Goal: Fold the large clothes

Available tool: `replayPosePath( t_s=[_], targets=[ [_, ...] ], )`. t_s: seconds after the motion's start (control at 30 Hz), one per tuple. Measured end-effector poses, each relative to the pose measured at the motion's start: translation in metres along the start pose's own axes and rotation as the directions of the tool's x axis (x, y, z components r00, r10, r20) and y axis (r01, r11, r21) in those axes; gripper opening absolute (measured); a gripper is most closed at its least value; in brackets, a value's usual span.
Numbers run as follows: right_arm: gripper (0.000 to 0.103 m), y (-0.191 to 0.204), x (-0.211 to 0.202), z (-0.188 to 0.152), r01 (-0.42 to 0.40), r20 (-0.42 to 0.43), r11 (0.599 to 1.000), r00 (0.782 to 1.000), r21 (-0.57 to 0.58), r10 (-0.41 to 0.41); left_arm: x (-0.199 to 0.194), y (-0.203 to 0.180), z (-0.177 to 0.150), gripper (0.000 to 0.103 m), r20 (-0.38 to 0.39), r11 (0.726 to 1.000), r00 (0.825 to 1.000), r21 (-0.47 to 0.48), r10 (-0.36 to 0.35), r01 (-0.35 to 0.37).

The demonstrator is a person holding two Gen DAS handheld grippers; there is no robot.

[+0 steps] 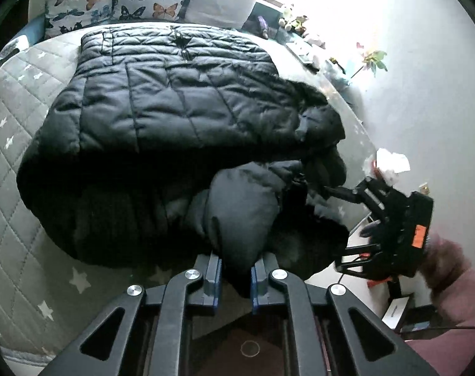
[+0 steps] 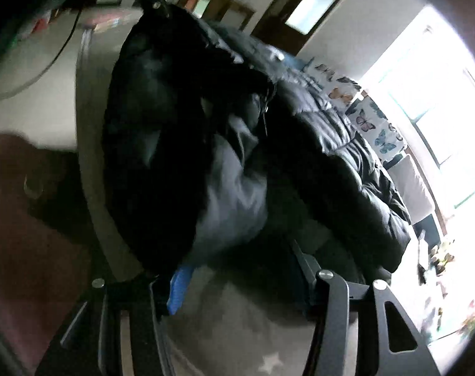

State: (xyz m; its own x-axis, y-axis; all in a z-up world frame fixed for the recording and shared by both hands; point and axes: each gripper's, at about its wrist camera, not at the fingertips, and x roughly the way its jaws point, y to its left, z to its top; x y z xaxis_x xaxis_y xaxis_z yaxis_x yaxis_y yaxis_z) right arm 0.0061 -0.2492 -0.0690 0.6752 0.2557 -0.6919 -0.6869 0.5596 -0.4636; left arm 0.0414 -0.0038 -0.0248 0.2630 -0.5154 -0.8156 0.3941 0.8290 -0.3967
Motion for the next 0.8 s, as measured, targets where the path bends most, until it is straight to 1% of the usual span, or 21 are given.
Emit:
replayPosePath(
  t_s=[0.03, 0.1, 0.2, 0.27, 0.33, 0.4, 0.43, 0.47, 0.5, 0.53, 0.57, 0.6, 0.63, 0.67, 0.73, 0.8],
  targets=[
    [0.06, -0.002, 0.001, 0.003, 0.01, 0.008, 1.0, 1.0, 0.01, -0.01, -0.002, -0.001, 0.001, 0.013, -0.002, 1.0, 1.0, -0.002, 0.0, 0.0],
    [0.06, -0.008, 0.002, 0.01, 0.004, 0.041, 0.998, 0.999, 0.058, -0.006, -0.007, 0.001, 0.002, 0.014, -0.006, 1.0, 1.0, 0.007, 0.005, -0.005],
    [0.06, -0.018, 0.0, 0.017, -0.014, 0.054, 0.991, 0.999, 0.132, 0.007, -0.006, 0.0, 0.003, 0.015, 0.001, 1.0, 1.0, 0.022, 0.012, -0.012],
    [0.052, -0.021, 0.0, 0.018, -0.023, 0.058, 0.988, 0.998, 0.153, 0.014, -0.005, -0.003, -0.005, 0.017, -0.009, 0.999, 1.0, 0.046, 0.016, -0.016],
    [0.04, -0.021, 0.002, 0.02, -0.066, 0.037, 0.982, 0.998, 0.179, 0.06, -0.001, -0.006, -0.011, 0.018, -0.018, 0.998, 1.0, 0.066, 0.015, -0.013],
    [0.033, -0.029, -0.002, 0.023, -0.093, 0.041, 0.973, 0.995, 0.21, 0.087, -0.006, -0.004, -0.018, 0.022, -0.018, 0.996, 1.0, 0.084, 0.011, -0.009],
    [0.028, -0.036, -0.005, 0.025, -0.11, 0.046, 0.964, 0.994, 0.241, 0.102, -0.013, -0.001, -0.025, 0.029, -0.007, 0.995, 1.0, 0.095, 0.017, -0.016],
    [0.026, -0.041, -0.007, 0.026, -0.122, 0.054, 0.956, 0.992, 0.267, 0.112, -0.018, 0.002, -0.029, 0.038, 0.006, 0.994, 1.0, 0.102, 0.03, -0.03],
    [0.024, -0.049, -0.009, 0.028, -0.148, 0.068, 0.942, 0.989, 0.3, 0.134, -0.023, 0.005, -0.033, 0.043, 0.022, 0.992, 0.998, 0.112, 0.051, -0.053],
    [0.024, -0.053, -0.012, 0.031, -0.164, 0.078, 0.931, 0.986, 0.327, 0.147, -0.029, 0.006, -0.039, 0.053, 0.047, 0.988, 0.995, 0.126, 0.084, -0.09],
    [0.023, -0.06, -0.015, 0.036, -0.17, 0.09, 0.921, 0.985, 0.351, 0.147, -0.037, 0.008, -0.046, 0.06, 0.089, 0.98, 0.988, 0.139, 0.129, -0.141],
    [0.023, -0.064, -0.015, 0.037, -0.176, 0.097, 0.915, 0.984, 0.364, 0.151, -0.039, 0.01, -0.051, 0.064, 0.106, 0.976, 0.983, 0.143, 0.149, -0.163],
    [0.022, -0.07, -0.017, 0.042, -0.181, 0.108, 0.906, 0.983, 0.383, 0.151, -0.041, 0.012, -0.056, 0.072, 0.121, 0.969, 0.976, 0.148, 0.182, -0.2],
    [0.022, -0.076, -0.017, 0.045, -0.19, 0.116, 0.897, 0.981, 0.4, 0.156, -0.041, 0.014, -0.061, 0.075, 0.136, 0.959, 0.966, 0.152, 0.221, -0.241],
    [0.021, -0.085, -0.018, 0.048, -0.21, 0.135, 0.875, 0.977, 0.436, 0.167, -0.039, 0.016, -0.067, 0.075, 0.162, 0.943, 0.95, 0.157, 0.269, -0.293],
    [0.021, -0.095, -0.018, 0.053, -0.221, 0.149, 0.86, 0.974, 0.46, 0.171, -0.031, 0.019, -0.07, 0.075, 0.186, 0.923, 0.93, 0.163, 0.318, -0.348]
  ],
)
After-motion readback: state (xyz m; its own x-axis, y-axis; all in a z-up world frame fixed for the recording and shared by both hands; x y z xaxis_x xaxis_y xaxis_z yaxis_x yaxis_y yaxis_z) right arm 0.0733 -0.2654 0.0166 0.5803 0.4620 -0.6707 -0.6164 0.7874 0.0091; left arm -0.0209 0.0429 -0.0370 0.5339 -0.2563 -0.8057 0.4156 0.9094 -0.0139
